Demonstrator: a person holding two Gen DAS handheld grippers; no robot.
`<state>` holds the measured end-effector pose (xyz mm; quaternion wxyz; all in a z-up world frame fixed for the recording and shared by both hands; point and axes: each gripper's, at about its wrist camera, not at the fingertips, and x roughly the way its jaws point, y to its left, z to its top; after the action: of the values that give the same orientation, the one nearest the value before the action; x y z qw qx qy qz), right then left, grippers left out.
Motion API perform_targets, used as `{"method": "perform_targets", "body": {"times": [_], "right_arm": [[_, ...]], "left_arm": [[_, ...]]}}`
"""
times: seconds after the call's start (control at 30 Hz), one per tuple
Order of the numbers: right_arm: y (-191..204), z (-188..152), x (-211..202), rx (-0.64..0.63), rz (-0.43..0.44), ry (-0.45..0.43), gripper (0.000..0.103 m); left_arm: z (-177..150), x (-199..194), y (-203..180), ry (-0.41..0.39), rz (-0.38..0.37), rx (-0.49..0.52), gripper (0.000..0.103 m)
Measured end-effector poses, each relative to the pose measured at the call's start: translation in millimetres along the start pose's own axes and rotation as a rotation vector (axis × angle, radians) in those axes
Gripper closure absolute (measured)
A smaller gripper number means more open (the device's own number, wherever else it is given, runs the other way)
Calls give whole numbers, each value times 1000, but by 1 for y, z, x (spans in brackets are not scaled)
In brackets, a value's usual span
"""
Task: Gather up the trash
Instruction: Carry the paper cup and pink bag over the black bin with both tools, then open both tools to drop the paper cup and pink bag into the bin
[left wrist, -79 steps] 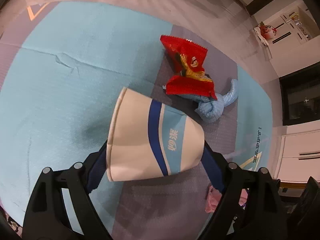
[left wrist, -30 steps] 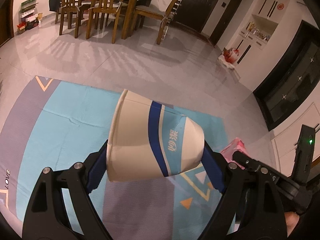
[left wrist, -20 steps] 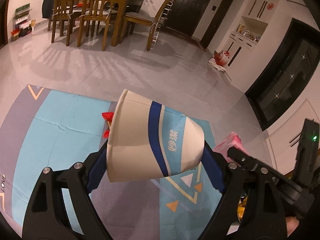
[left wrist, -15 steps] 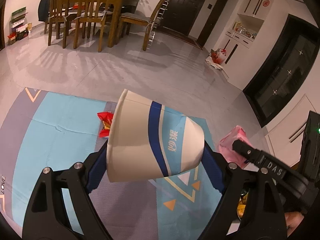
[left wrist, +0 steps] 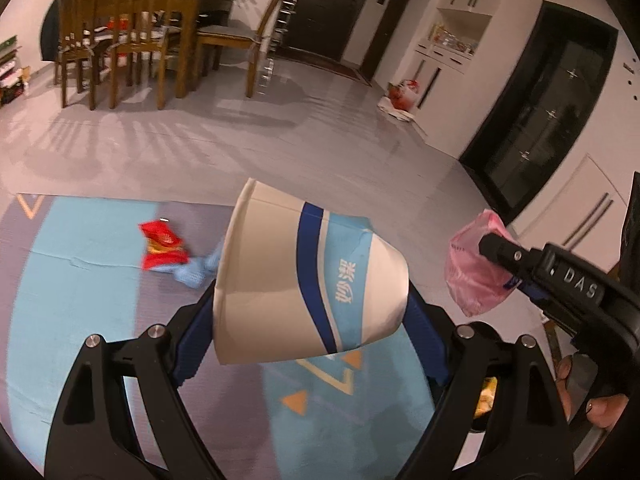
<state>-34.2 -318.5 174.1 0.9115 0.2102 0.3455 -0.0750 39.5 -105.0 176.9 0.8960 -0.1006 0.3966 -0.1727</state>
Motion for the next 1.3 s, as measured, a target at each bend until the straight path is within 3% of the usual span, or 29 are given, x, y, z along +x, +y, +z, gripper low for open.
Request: {"method": "perform_targets", "body": {"times": [0.2,0.3,0.57,0.93,1.3], "right_arm": [[-36,8,-18,45,-27,-35,56],[-59,11,-27,93,-31,-36,56],[-142,16,-46,245,-160,-63,56],[-240,0,-39,446,-321,52,56],[-257,-11,11,475,-330,226,56]], "left_arm": [[-8,19,-31,71,-109,31,18],[-17,38,-54,152,-172,41,18],[-44,73,-127,233,-239,141,18],[-91,128,-207,410,-260,343,18],[-140,178,-252,593,-292,435,18]]}}
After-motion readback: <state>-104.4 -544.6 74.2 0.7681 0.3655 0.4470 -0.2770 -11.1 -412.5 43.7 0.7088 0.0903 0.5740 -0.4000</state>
